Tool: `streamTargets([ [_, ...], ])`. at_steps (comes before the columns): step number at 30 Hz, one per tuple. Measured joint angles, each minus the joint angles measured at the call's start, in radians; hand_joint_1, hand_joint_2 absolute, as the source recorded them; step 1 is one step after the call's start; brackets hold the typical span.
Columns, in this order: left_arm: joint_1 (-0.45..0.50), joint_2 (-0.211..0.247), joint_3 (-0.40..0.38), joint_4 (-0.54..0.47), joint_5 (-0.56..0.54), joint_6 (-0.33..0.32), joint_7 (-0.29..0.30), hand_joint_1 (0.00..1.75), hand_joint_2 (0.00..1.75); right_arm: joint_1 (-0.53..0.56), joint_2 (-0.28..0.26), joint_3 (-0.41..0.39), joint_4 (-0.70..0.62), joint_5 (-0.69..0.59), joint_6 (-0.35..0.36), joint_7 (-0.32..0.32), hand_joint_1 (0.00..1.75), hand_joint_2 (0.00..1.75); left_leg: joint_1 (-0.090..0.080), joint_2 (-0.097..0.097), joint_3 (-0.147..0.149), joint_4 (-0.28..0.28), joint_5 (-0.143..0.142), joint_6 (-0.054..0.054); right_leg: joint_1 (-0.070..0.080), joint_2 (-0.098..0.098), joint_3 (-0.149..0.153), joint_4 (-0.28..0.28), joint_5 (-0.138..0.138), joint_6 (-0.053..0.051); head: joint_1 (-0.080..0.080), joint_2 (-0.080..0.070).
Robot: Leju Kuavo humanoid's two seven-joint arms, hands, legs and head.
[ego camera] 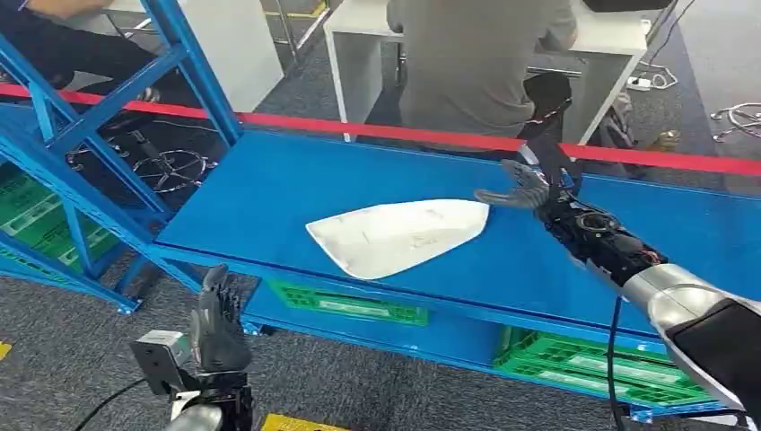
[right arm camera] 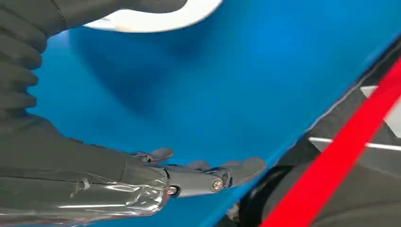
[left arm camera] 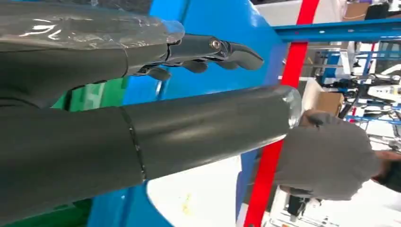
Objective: Take the parts from the cabinet and place them on the table.
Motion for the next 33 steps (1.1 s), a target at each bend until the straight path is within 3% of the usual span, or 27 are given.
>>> streamTargets([
  [1,0.000,0.000,0.000,0.000,0.000,0.000,0.000,0.00,0.00,0.000,0.002,0.000,0.001,0.000,0.000,-0.001,0.00,1.75,-0.009,-0.001,0.033,-0.104,0.065,0.014,0.001,0.001,0.013,-0.002,-0.009,0.001,-0.002,0.000],
  [2,0.000,0.000,0.000,0.000,0.000,0.000,0.000,0.00,0.00,0.002,0.006,0.000,0.002,0.000,0.000,-0.001,0.00,1.75,-0.021,-0.002,0.059,-0.197,0.105,0.033,-0.001,0.001,0.022,-0.008,-0.017,0.003,-0.003,0.000],
  [3,0.000,0.000,0.001,0.001,0.000,0.000,0.000,0.00,0.00,0.002,0.008,0.000,0.003,0.000,0.000,-0.001,0.00,1.75,-0.024,0.002,0.075,-0.201,0.087,0.033,0.008,0.005,0.027,-0.015,-0.023,0.010,-0.003,0.000],
  [4,-0.002,0.000,0.002,0.001,0.000,0.000,-0.001,0.00,0.00,0.003,0.008,0.000,0.006,0.000,0.000,-0.001,0.00,1.75,-0.025,0.003,0.079,-0.211,0.085,0.031,0.006,0.005,0.033,-0.022,-0.025,0.015,-0.003,0.000],
  [6,-0.003,-0.001,0.003,0.001,0.000,-0.002,-0.001,0.00,0.00,0.003,0.010,0.000,0.007,0.000,0.001,-0.002,0.00,1.75,-0.022,0.003,0.091,-0.223,0.072,0.038,0.006,0.004,0.050,-0.021,-0.012,0.030,-0.002,0.000],
  [8,-0.004,-0.003,0.003,0.001,0.000,-0.002,-0.002,0.00,0.00,-0.002,0.010,-0.001,0.007,0.000,0.000,-0.002,0.00,1.75,-0.014,0.001,0.126,-0.241,0.068,0.041,0.006,-0.006,0.044,0.010,-0.032,0.035,0.007,0.000],
  [9,-0.006,-0.004,0.003,0.001,0.000,-0.002,-0.002,0.00,0.00,-0.007,0.010,-0.001,0.008,0.000,0.000,-0.002,0.00,1.75,-0.014,0.000,0.134,-0.243,0.064,0.047,0.006,-0.006,0.019,0.067,-0.050,0.035,0.011,0.000],
  [11,-0.005,-0.006,0.003,0.002,0.000,-0.002,-0.002,0.00,0.00,-0.008,0.010,-0.001,0.010,0.000,0.000,-0.001,0.00,1.75,-0.014,-0.003,0.147,-0.243,0.052,0.050,0.008,-0.005,-0.079,0.236,-0.110,0.039,0.022,0.000],
  [12,-0.003,-0.006,0.003,0.002,0.000,-0.002,-0.001,0.00,0.00,-0.005,0.010,0.000,0.013,0.000,0.000,-0.001,0.00,1.75,-0.015,-0.004,0.153,-0.243,0.046,0.049,0.008,-0.005,-0.118,0.290,-0.135,0.042,0.027,0.000],
  [13,-0.002,-0.006,0.003,0.003,0.001,-0.002,-0.001,0.00,0.00,-0.002,0.010,0.000,0.014,0.000,0.000,-0.001,0.00,1.75,-0.015,-0.006,0.162,-0.241,0.038,0.048,0.008,-0.006,-0.146,0.307,-0.134,0.045,0.030,0.000],
  [14,0.000,-0.006,0.003,0.004,0.001,-0.002,-0.001,0.00,0.00,-0.001,0.010,0.000,0.016,0.000,0.000,-0.001,0.00,1.75,-0.015,-0.007,0.172,-0.239,0.030,0.046,0.008,-0.006,-0.147,0.272,-0.099,0.046,0.033,0.000],
  [15,0.000,-0.007,0.003,0.005,0.001,-0.002,-0.001,0.00,0.00,-0.002,0.010,0.000,0.018,0.000,0.000,-0.001,0.00,1.75,-0.015,-0.008,0.183,-0.236,0.021,0.044,0.008,-0.006,-0.126,0.196,-0.037,0.045,0.037,0.000],
  [17,0.000,-0.008,0.003,0.005,0.001,-0.002,-0.002,0.00,0.00,-0.005,0.010,0.000,0.019,0.000,0.000,-0.002,0.00,1.75,-0.014,-0.008,0.205,-0.230,0.002,0.038,0.009,-0.008,-0.063,-0.002,0.091,0.039,0.048,0.000],
  [18,-0.001,-0.008,0.003,0.006,0.001,-0.002,-0.001,0.00,0.00,-0.006,0.010,0.000,0.021,0.000,0.000,-0.003,0.00,1.75,-0.016,-0.007,0.208,-0.230,0.001,0.035,0.013,-0.010,-0.062,-0.003,0.063,0.036,0.044,0.000],
  [19,-0.004,-0.008,0.003,0.006,0.001,-0.002,-0.001,0.00,0.00,-0.010,0.010,0.000,0.022,0.000,0.001,-0.003,0.00,1.75,-0.016,-0.008,0.200,-0.226,0.000,0.031,0.020,-0.014,-0.063,-0.029,0.039,0.025,0.046,0.000],
  [20,-0.003,-0.009,0.003,0.007,0.002,-0.002,0.000,0.00,0.00,-0.009,0.010,0.000,0.022,0.000,0.001,-0.003,0.00,1.75,-0.017,-0.008,0.196,-0.226,-0.002,0.025,0.021,-0.011,-0.052,-0.025,0.072,0.013,0.050,0.000],
  [21,0.000,-0.009,0.003,0.008,0.001,-0.003,0.000,0.00,0.00,-0.009,0.009,0.000,0.023,0.000,0.001,-0.004,0.00,1.75,-0.019,-0.007,0.197,-0.214,-0.002,0.021,0.022,-0.012,-0.051,-0.027,0.069,0.006,0.045,0.000],
  [22,-0.001,-0.008,0.003,0.009,0.002,-0.004,-0.002,0.00,0.00,-0.008,0.011,0.000,0.025,0.001,0.002,-0.006,0.00,1.75,-0.020,-0.005,0.196,-0.216,-0.007,0.031,0.018,-0.010,-0.052,-0.025,0.077,0.019,0.037,0.000],
  [29,-0.006,-0.008,0.004,0.013,0.006,-0.013,-0.005,0.00,0.00,-0.009,0.016,0.001,0.028,0.011,0.057,-0.009,0.00,1.75,-0.013,-0.005,0.195,-0.224,-0.007,0.029,0.026,-0.006,-0.055,-0.024,0.073,0.009,0.018,0.000],
  [33,-0.006,-0.008,0.004,0.016,0.006,-0.008,-0.005,0.00,0.00,-0.009,0.024,0.005,0.026,0.016,0.073,0.004,0.00,1.75,-0.012,-0.005,0.195,-0.227,-0.006,0.022,0.027,-0.007,-0.055,-0.023,0.073,0.005,0.014,0.000],
])
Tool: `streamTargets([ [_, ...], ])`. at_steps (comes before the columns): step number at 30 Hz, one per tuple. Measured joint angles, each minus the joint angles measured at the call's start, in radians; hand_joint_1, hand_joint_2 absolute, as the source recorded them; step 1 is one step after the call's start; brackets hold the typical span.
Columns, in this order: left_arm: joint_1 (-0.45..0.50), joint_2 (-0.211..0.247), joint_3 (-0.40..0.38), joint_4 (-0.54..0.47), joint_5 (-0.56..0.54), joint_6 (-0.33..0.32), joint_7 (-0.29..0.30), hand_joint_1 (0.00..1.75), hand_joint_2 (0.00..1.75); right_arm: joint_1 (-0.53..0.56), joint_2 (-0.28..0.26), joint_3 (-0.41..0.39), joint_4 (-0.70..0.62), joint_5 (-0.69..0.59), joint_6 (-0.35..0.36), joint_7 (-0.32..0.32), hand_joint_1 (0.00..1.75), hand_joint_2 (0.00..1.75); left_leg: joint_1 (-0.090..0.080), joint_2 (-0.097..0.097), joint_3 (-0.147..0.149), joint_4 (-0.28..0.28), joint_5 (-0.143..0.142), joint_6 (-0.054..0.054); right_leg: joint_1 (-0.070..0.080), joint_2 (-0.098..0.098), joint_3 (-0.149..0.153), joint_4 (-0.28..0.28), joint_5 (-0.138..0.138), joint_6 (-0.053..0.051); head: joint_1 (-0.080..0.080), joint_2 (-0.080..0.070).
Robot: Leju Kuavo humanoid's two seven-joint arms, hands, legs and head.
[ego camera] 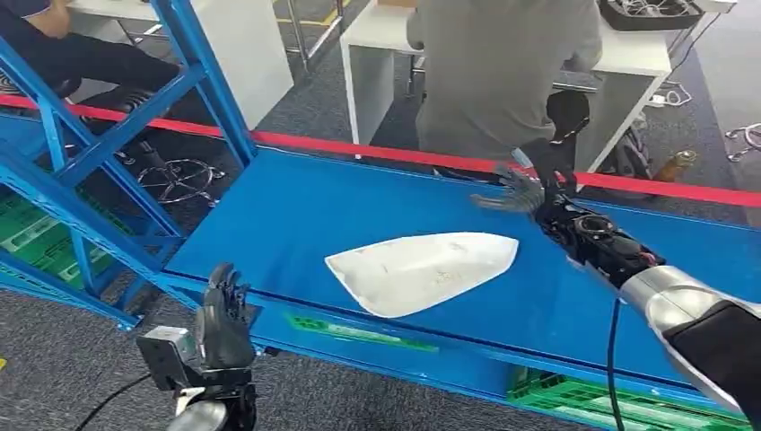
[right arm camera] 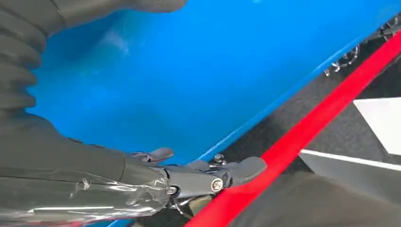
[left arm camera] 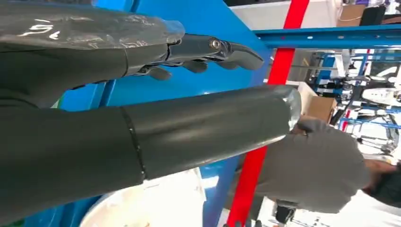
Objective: Take the parts from the cabinet and place them on the table.
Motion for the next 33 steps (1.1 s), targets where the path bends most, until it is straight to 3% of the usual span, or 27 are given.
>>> streamTargets([
  [2,0.000,0.000,0.000,0.001,0.002,0.005,0.000,0.00,0.00,0.000,0.004,0.006,-0.001,0.001,0.001,0.008,0.00,1.75,0.002,0.000,0.000,0.000,0.001,-0.005,0.000,0.000,0.000,0.000,0.000,-0.001,-0.001,0.000],
  [13,0.001,0.001,0.000,0.001,0.006,0.019,0.000,0.00,0.00,0.012,0.008,0.022,-0.069,0.004,0.003,0.050,0.00,1.75,-0.001,0.000,-0.001,0.001,0.001,-0.006,-0.001,0.000,0.000,0.000,0.003,0.000,0.000,0.000],
  [23,0.005,0.008,0.001,0.000,0.005,0.037,0.006,0.00,0.00,0.056,0.007,0.033,-0.227,0.031,-0.040,0.145,0.00,1.75,-0.002,0.000,-0.001,0.002,0.000,-0.005,-0.002,0.000,0.000,-0.001,0.002,0.000,0.000,0.000],
  [33,0.007,0.009,0.002,0.000,0.005,0.037,0.006,0.00,0.00,0.074,-0.001,0.037,-0.319,0.036,-0.045,0.160,0.00,1.75,-0.002,0.000,-0.001,0.002,0.000,-0.005,-0.002,0.000,0.000,-0.001,0.002,0.000,0.000,0.000],
])
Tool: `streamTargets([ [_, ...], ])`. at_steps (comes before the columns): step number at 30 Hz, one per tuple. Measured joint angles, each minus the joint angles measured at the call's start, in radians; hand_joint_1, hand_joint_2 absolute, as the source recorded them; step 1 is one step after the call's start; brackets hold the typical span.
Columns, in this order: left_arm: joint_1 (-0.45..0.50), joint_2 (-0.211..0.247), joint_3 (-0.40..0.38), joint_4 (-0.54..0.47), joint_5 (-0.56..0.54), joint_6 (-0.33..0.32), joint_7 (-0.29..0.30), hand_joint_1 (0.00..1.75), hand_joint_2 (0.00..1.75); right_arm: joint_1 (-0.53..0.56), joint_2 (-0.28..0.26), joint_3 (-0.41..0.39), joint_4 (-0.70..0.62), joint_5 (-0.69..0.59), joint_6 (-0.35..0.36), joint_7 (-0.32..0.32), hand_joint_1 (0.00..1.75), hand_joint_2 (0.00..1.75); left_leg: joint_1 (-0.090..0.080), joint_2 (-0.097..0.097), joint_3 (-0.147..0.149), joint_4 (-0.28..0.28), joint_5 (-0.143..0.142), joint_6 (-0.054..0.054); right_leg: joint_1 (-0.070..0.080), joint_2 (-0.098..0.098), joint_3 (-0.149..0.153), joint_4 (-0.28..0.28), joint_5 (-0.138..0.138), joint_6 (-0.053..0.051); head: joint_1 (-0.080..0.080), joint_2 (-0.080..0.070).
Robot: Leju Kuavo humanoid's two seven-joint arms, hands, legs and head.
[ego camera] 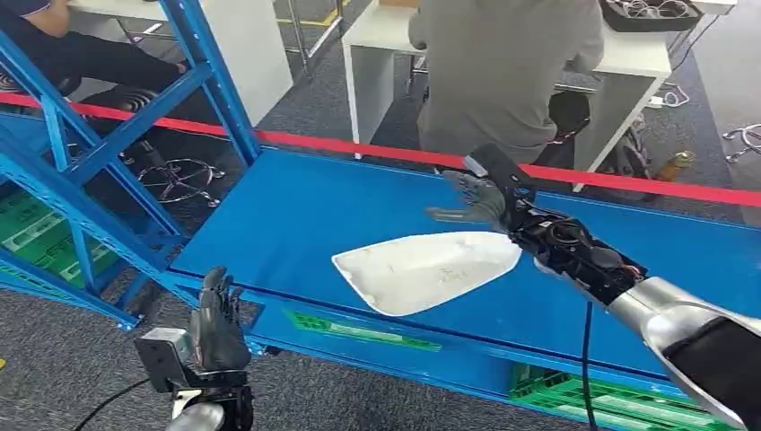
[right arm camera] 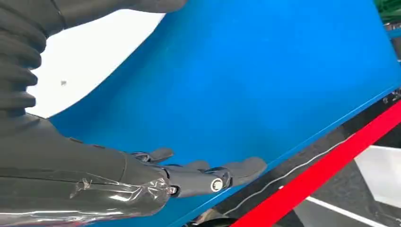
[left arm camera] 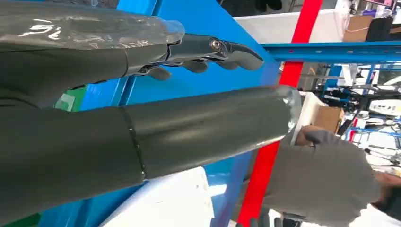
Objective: Take the parts from the cabinet and place them on the table.
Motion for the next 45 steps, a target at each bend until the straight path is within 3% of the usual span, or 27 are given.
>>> streamTargets([
  [10,0.017,0.008,0.020,-0.006,-0.006,0.015,0.000,0.00,0.00,0.043,-0.040,0.003,-0.124,0.046,-0.117,0.137,0.00,1.75,0.000,0.000,0.000,0.000,0.000,0.000,0.000,0.000,-0.001,0.000,0.000,0.000,0.000,0.000],
  [18,0.035,0.017,0.025,-0.018,-0.013,0.028,0.001,0.00,0.00,0.086,-0.116,-0.019,-0.214,0.126,-0.218,0.171,0.00,1.75,0.000,0.000,0.000,0.000,-0.001,0.000,0.000,0.000,-0.001,0.000,0.000,0.000,0.000,0.000],
  [25,0.059,0.026,0.038,-0.043,-0.012,0.061,0.007,0.00,0.00,0.173,-0.177,-0.063,-0.380,0.348,-0.321,0.290,0.00,1.75,0.000,0.000,0.000,0.000,-0.001,0.001,0.000,0.000,-0.001,0.000,0.000,0.000,0.000,0.000],
  [29,0.068,0.032,0.040,-0.055,-0.004,0.081,0.004,0.00,0.00,0.251,-0.184,-0.093,-0.503,0.486,-0.312,0.327,0.00,1.75,0.000,0.000,-0.001,0.000,-0.001,0.001,0.000,0.000,-0.001,0.000,-0.001,0.000,0.000,0.000],
  [32,0.074,0.035,0.040,-0.065,0.000,0.085,0.002,0.00,0.00,0.290,-0.184,-0.111,-0.584,0.521,-0.291,0.341,0.00,1.75,0.000,0.000,-0.001,0.000,-0.002,0.001,0.000,0.000,-0.001,0.000,-0.001,0.000,-0.001,0.000],
  [45,0.074,0.041,0.040,-0.075,0.005,0.074,0.000,0.00,0.00,0.368,-0.184,-0.148,-0.731,0.434,-0.232,0.342,0.00,1.75,0.000,0.000,-0.001,0.000,-0.002,0.001,0.000,0.000,-0.001,0.000,-0.001,0.000,0.001,0.000],
])
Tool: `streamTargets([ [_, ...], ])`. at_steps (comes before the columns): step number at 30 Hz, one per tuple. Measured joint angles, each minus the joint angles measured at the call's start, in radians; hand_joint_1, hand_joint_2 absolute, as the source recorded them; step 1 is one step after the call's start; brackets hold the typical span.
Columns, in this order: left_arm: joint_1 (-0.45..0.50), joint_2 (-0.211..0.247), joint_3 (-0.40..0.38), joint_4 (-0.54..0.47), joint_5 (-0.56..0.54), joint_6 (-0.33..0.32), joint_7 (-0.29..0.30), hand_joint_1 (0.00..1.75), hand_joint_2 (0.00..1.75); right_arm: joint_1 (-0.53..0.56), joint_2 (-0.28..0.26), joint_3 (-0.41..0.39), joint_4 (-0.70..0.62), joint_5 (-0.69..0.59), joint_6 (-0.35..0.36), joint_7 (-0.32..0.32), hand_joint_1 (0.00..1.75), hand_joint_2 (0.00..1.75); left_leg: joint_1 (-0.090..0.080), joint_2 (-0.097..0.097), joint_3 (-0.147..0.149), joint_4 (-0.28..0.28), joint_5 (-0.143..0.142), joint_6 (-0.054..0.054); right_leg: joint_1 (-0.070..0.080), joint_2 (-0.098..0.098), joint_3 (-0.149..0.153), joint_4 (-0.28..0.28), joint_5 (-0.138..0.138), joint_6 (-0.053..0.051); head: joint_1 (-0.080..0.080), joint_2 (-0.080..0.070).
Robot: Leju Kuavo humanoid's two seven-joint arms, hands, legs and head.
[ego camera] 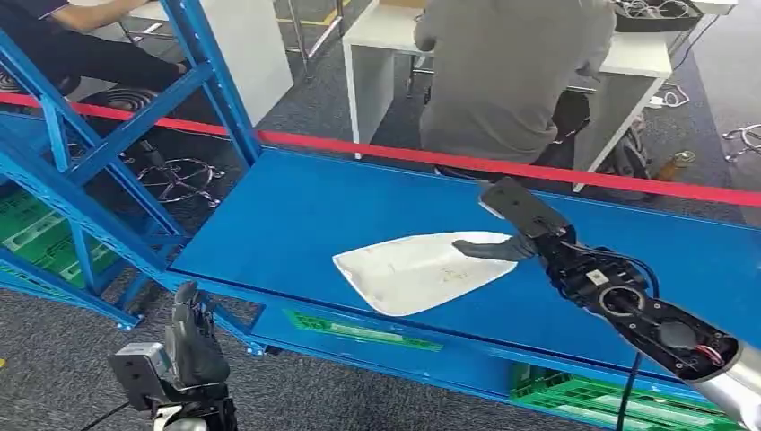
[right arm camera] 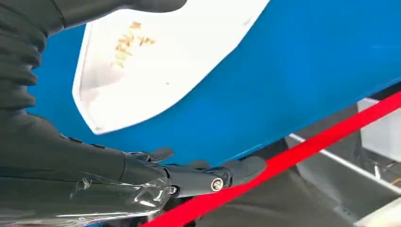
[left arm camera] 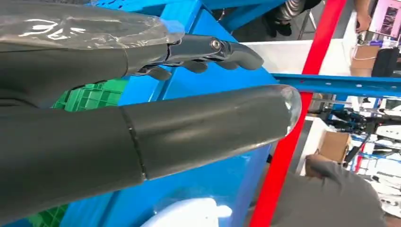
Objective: Take the parts from the cabinet and place them on the table.
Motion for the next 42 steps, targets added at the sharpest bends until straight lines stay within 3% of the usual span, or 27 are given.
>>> streamTargets([
  [8,-0.004,0.000,0.000,0.000,0.002,-0.011,0.000,0.00,0.00,0.013,0.000,-0.018,0.015,-0.064,-0.017,-0.042,0.00,1.75,0.000,0.000,0.000,0.000,0.000,0.000,0.000,0.000,0.000,0.000,0.000,0.000,-0.001,0.000],
  [24,-0.004,0.000,0.000,-0.006,-0.002,-0.002,0.013,0.00,0.00,0.067,-0.024,-0.100,0.143,-0.034,-0.121,-0.017,0.00,1.75,0.000,0.000,0.000,0.000,0.000,0.000,0.000,0.000,0.000,0.000,0.000,0.000,-0.001,0.000],
  [37,-0.004,0.000,0.000,-0.008,-0.006,-0.005,0.015,0.00,0.00,0.087,-0.030,-0.138,0.204,-0.025,-0.121,-0.012,0.00,1.75,0.000,0.000,0.000,0.000,0.000,0.000,0.000,0.000,0.000,0.000,0.000,0.000,-0.001,0.000],
  [42,-0.008,0.000,0.000,-0.008,-0.014,-0.018,0.015,0.00,0.00,0.087,-0.029,-0.143,0.266,-0.063,-0.094,-0.068,0.00,1.75,0.000,0.000,0.000,0.000,0.000,0.000,0.000,0.000,0.000,0.000,0.000,0.000,-0.002,0.000],
])
